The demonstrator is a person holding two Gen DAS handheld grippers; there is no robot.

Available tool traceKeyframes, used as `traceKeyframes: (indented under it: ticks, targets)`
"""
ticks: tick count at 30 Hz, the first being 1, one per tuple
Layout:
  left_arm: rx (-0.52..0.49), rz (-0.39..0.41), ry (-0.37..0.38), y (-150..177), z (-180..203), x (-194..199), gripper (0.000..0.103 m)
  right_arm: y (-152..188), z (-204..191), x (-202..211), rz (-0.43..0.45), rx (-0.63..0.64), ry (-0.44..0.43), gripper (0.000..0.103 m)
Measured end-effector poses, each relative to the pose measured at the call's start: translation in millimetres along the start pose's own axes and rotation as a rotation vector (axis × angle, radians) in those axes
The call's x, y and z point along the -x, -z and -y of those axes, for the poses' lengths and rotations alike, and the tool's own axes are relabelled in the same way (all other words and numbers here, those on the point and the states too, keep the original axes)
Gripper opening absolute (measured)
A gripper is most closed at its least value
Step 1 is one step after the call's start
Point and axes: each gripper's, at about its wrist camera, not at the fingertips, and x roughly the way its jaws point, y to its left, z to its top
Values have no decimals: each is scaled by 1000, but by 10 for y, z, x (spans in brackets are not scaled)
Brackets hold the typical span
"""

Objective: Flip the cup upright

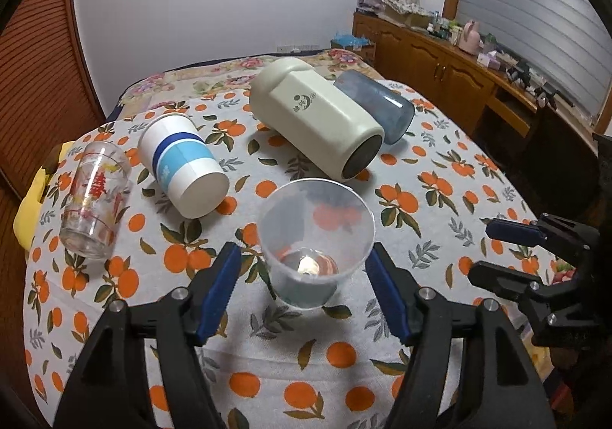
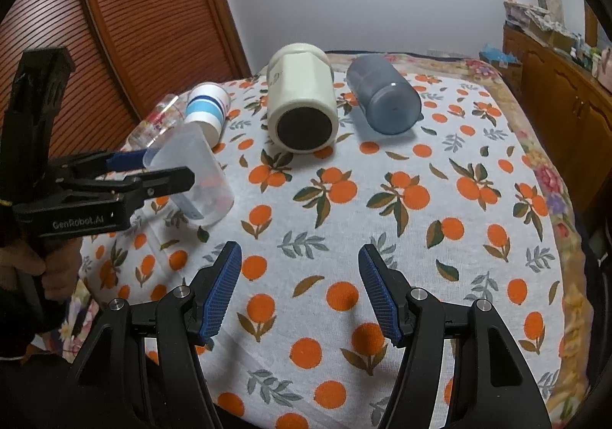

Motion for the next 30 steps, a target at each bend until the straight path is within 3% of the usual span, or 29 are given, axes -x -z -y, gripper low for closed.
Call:
traceKeyframes:
  ticks: [11, 20, 30]
  targets:
    - [24, 138, -48, 169, -87, 514, 71, -109, -216, 179, 117, -14, 18, 69]
    - [32, 257, -125, 264, -154, 815, 77, -112, -344, 312, 243, -43, 61, 88]
    - [69, 317, -140, 365, -215, 913, 88, -104, -377, 378, 301, -46, 130, 95]
